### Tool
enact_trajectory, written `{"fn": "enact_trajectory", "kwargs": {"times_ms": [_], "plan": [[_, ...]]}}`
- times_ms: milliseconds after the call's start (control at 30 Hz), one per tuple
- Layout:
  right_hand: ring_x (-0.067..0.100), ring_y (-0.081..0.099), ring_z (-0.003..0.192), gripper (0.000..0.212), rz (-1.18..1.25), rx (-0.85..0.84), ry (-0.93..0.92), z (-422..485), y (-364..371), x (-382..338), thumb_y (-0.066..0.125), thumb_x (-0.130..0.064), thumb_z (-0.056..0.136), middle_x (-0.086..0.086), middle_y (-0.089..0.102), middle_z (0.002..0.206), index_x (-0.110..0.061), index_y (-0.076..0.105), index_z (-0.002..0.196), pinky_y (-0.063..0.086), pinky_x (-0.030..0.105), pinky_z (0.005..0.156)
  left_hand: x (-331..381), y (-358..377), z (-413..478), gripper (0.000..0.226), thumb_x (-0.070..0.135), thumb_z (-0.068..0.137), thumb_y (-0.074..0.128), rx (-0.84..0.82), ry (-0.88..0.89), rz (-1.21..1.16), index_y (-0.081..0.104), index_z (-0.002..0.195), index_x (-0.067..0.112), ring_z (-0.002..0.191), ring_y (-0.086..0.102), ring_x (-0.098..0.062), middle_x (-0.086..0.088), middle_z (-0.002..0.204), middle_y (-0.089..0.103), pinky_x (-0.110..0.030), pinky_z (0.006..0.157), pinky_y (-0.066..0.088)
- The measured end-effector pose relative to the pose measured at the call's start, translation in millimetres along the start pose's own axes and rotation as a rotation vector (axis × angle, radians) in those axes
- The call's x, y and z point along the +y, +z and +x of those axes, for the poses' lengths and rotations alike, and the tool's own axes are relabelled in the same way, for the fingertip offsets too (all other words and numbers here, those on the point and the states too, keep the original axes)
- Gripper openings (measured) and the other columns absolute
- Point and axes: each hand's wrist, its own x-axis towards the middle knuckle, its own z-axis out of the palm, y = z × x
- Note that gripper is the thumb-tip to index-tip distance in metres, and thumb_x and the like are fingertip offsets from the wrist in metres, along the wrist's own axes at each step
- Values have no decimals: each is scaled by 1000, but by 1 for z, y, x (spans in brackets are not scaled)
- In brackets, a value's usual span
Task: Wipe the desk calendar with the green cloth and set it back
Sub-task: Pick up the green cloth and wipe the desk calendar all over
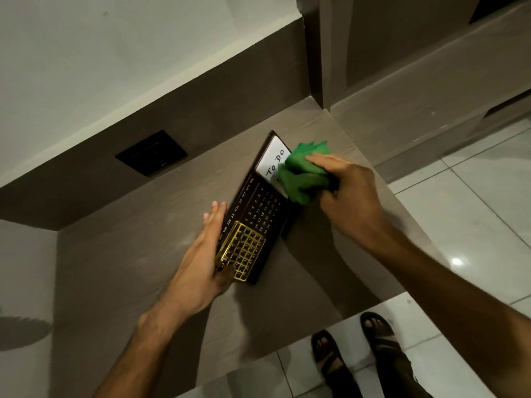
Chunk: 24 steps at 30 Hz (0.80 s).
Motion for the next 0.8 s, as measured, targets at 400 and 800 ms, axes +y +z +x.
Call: {"fn": "enact_trajectory", "kwargs": {"times_ms": [400,800], "plan": [[39,34,136,58,-255,-255,-250,-53,62,37,76,-3,72,16,51,140,-8,60,128,40,53,104,0,1,2,121,5,73,76,-5,4,16,-9,145,49,147,-6,-8,13,161,-8,-34,116,2],[36,40,128,38,-455,-337,-209,-51,55,2,70,-11,78,17,55,131,-9,66,116,42,49,102,7,-1,4,117,3,69,79,15,10,-13,0,151,30,148,-3,-14,4,162,-2,-43,120,7]]}}
